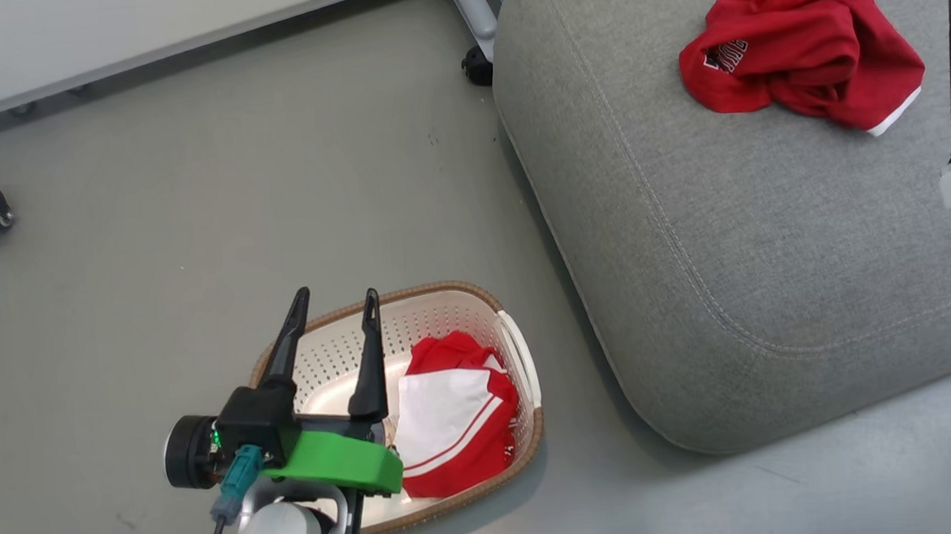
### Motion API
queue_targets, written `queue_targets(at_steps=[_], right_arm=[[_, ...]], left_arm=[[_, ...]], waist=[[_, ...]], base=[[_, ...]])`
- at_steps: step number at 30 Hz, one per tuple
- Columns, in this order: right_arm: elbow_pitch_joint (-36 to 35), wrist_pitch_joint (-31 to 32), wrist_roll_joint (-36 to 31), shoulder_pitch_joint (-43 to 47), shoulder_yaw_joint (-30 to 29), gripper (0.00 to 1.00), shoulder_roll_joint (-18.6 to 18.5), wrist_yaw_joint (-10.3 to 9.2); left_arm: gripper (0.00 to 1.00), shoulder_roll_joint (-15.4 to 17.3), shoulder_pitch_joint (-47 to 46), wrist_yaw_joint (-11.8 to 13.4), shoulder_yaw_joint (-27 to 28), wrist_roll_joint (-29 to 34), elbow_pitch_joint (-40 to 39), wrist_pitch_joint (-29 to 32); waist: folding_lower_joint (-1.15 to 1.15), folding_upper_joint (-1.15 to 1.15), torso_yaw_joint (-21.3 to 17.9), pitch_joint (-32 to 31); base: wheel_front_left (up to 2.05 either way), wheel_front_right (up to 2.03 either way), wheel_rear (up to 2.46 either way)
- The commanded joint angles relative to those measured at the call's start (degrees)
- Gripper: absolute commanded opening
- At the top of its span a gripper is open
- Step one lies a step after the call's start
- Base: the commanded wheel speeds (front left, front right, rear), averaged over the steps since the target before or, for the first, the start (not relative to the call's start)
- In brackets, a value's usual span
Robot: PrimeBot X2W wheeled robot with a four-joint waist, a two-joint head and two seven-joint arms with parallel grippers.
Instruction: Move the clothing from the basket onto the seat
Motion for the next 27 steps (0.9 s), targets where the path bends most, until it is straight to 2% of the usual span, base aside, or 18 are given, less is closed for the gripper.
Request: queue_targets(at_steps=[1,8,13,19,27], right_arm=[[-2.35,-0.17,-0.45,2.25,-0.03,1.00,1.09,-0.03],[-11.43,-0.17,-2.54,10.30,0.63,1.00,5.29,-0.04],[-15.08,-0.17,-3.66,16.80,0.58,1.00,10.74,-0.05],[-15.71,-0.17,-4.98,22.51,1.27,1.00,15.58,-0.05],[-14.64,-0.17,-8.35,26.88,2.55,1.00,18.59,-0.06]], left_arm=[[1.00,0.30,1.39,0.34,1.04,-0.24,-0.31,0.00],[1.00,0.30,4.95,0.32,4.22,-0.92,-1.35,0.00],[1.00,0.28,7.60,0.62,6.57,-2.13,-1.74,0.00],[1.00,0.26,9.59,1.19,9.56,-2.60,-1.99,0.00],[1.00,0.27,11.12,0.58,10.68,-2.95,-1.44,0.00]], waist=[[0.00,0.00,2.01,-4.35],[0.00,0.00,4.81,-8.96],[0.00,0.00,7.01,-11.20],[0.00,0.00,8.83,-12.80],[0.00,0.00,10.32,-13.84]], base=[[0.00,0.00,0.00],[0.00,0.00,0.00],[0.00,0.00,0.00],[0.00,0.00,0.00],[0.00,0.00,0.00]])
